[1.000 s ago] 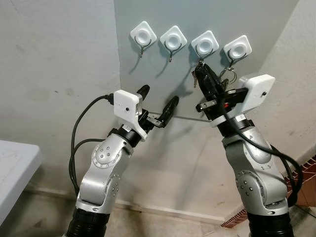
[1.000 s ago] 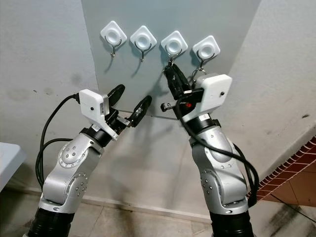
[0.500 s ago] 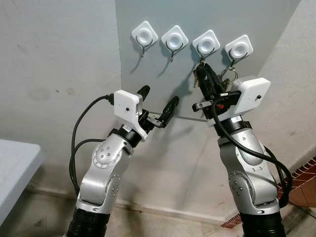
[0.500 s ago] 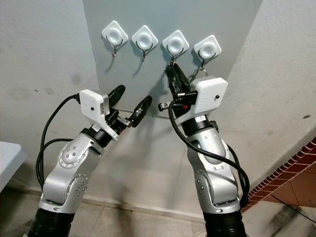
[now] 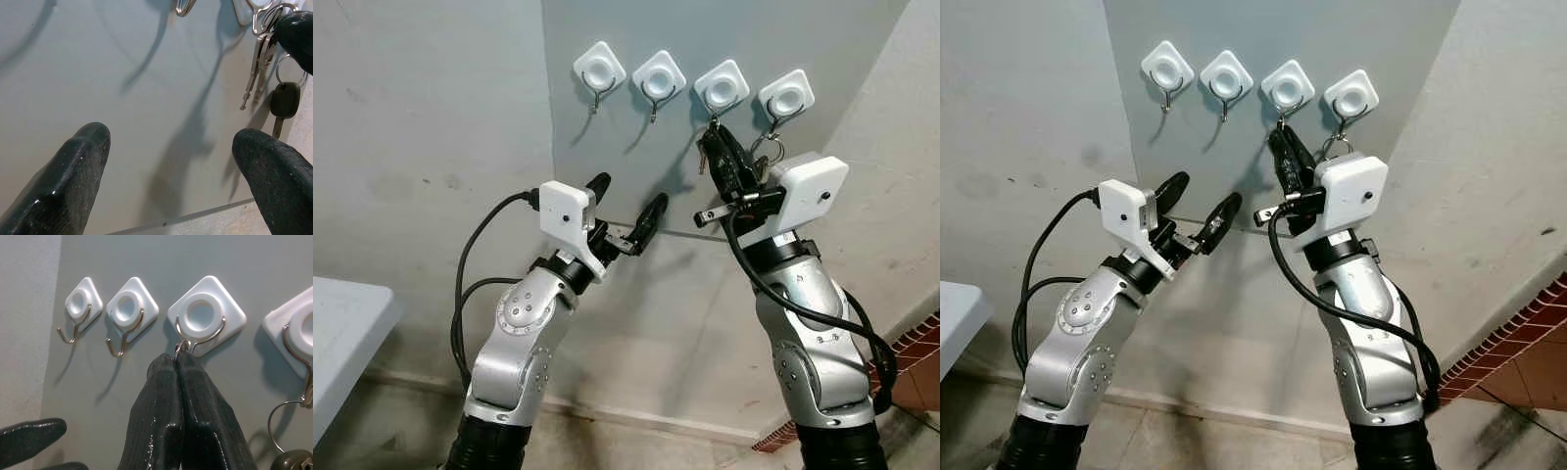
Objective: Hang keys on a hook
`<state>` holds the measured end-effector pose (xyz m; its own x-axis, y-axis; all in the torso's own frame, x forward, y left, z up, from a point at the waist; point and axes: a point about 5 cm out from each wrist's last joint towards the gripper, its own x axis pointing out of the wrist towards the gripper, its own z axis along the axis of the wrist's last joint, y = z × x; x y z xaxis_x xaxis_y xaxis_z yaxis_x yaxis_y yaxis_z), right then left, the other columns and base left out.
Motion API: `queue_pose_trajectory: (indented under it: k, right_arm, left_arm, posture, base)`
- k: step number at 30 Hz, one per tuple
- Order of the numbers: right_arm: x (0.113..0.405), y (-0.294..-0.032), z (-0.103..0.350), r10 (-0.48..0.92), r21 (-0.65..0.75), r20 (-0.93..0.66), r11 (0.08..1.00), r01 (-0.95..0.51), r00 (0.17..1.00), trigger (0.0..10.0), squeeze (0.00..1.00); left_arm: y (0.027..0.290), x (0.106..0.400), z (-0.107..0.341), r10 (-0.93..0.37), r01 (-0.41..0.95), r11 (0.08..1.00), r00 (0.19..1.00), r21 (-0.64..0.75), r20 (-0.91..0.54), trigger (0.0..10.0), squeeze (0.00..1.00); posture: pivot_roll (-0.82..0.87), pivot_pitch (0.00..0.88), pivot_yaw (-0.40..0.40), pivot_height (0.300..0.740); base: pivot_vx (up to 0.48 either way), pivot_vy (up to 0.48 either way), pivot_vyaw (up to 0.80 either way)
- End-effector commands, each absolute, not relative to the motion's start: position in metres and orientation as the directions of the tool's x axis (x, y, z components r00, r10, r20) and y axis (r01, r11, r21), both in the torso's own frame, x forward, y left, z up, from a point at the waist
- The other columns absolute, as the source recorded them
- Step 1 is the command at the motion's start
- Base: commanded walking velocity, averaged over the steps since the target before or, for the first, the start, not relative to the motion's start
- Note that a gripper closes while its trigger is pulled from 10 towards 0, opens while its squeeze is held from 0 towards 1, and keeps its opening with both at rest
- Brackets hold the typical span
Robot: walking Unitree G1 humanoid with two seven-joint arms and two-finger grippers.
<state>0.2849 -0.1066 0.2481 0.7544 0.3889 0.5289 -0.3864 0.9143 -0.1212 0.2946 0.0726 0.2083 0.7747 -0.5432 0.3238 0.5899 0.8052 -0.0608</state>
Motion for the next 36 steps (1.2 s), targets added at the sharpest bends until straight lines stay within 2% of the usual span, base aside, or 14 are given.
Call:
queue_pose_trajectory:
  k: [1,4,15,18,21,30,32,34,36]
  right_arm:
    - [0.282,-0.102,0.245,0.430,-0.163,0.507,0.899,-0.407,0.747,10.0,0.00]
    - [0.281,-0.101,0.241,0.460,-0.225,0.484,0.887,-0.402,0.744,10.0,0.00]
    - [0.284,-0.103,0.237,0.437,-0.246,0.475,0.899,-0.362,0.764,10.0,0.00]
    - [0.287,-0.106,0.240,0.409,-0.307,0.478,0.907,-0.289,0.777,10.0,0.00]
    - [0.289,-0.113,0.248,0.331,-0.195,0.536,0.944,-0.267,0.776,10.0,0.00]
    - [0.290,-0.123,0.260,0.240,-0.153,0.598,0.971,-0.185,0.765,10.0,0.00]
    - [0.290,-0.124,0.261,0.231,-0.135,0.603,0.973,-0.188,0.763,10.0,0.00]
    - [0.288,-0.125,0.265,0.202,-0.041,0.627,0.973,-0.228,0.753,10.0,0.00]
    - [0.287,-0.124,0.266,0.207,-0.014,0.628,0.967,-0.256,0.750,10.0,0.00]
  left_arm:
    - [0.073,0.292,0.212,-0.541,0.591,0.804,0.770,-0.061,0.338,10.0,0.00]
    - [0.073,0.292,0.212,-0.539,0.592,0.803,0.772,-0.071,0.338,10.0,0.00]
    - [0.074,0.292,0.213,-0.536,0.591,0.802,0.774,-0.082,0.338,10.0,0.00]
    - [0.074,0.291,0.213,-0.531,0.588,0.803,0.778,-0.093,0.337,10.0,0.00]
    - [0.074,0.291,0.213,-0.530,0.589,0.803,0.778,-0.097,0.337,10.0,0.00]
    - [0.074,0.291,0.212,-0.529,0.589,0.801,0.779,-0.105,0.336,10.0,0.00]
    - [0.074,0.290,0.212,-0.529,0.590,0.800,0.779,-0.107,0.337,10.0,0.00]
    - [0.074,0.290,0.212,-0.530,0.591,0.799,0.779,-0.108,0.336,10.0,0.00]
    - [0.074,0.290,0.212,-0.530,0.591,0.799,0.779,-0.109,0.336,10.0,0.00]
  posture:
    - [-0.04,0.063,-0.046,0.740]
    - [-0.04,0.063,-0.046,0.740]
    - [-0.03,0.066,-0.045,0.740]
    - [-0.03,0.066,-0.046,0.740]
    - [-0.03,0.066,-0.046,0.740]
    - [-0.03,0.058,-0.044,0.740]
    - [-0.03,0.057,-0.044,0.740]
    - [-0.03,0.056,-0.044,0.740]
    - [-0.03,0.057,-0.044,0.740]
  base:
    - [0.000,0.000,0.00]
    - [0.000,0.000,0.00]
    - [0.000,0.000,0.00]
    - [0.000,0.000,0.00]
    - [0.000,0.000,0.00]
    - [0.000,0.000,0.00]
    - [0.000,0.000,0.00]
    - [0.000,0.000,0.00]
    - [0.000,0.000,0.00]
